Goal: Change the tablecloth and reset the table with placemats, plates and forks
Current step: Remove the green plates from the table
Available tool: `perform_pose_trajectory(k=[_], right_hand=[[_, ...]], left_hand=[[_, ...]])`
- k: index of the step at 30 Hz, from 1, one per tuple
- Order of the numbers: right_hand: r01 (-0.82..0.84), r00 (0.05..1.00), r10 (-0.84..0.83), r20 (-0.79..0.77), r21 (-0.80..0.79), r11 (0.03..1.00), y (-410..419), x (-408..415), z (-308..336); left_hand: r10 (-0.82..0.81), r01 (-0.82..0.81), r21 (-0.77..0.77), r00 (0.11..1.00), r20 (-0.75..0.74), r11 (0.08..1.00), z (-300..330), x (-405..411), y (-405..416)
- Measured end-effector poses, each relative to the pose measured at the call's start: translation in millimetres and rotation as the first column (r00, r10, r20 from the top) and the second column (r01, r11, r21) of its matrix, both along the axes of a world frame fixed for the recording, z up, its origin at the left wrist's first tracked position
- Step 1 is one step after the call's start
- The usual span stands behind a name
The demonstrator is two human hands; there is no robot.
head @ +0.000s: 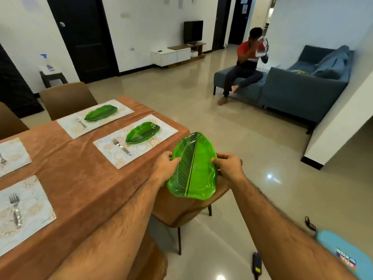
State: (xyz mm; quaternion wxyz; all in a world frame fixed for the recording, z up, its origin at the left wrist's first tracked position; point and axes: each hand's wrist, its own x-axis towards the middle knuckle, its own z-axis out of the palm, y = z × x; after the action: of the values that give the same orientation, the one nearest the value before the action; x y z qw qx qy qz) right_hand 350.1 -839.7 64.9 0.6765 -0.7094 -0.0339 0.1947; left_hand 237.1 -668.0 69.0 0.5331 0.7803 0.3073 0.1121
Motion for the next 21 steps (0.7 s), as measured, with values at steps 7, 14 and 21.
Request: perform_pose_trajectory(k=[7, 14, 21], right_hand=[[-0.140, 0.990, 0.140, -0.015, -0.001, 0.990, 7.8, 116.7, 13.5], [-0.260, 0.965, 0.259, -0.031, -0.003, 0.966, 18.2, 232.8, 12.9], [-0.410, 0.911, 0.409, -0.045, -0.022, 0.912, 53.5, 334.2, 3.9]], left_hand=[[0.090, -0.086, -0.103, 0.995, 0.035, 0.991, -4.6, 105.4, 4.6], [0.235, -0.230, -0.084, 0.971, 0.050, 0.969, 0.6, 202.4, -16.3], [0.378, -0.378, -0.001, 0.925, -0.029, 0.926, -25.3, 282.9, 10.1]])
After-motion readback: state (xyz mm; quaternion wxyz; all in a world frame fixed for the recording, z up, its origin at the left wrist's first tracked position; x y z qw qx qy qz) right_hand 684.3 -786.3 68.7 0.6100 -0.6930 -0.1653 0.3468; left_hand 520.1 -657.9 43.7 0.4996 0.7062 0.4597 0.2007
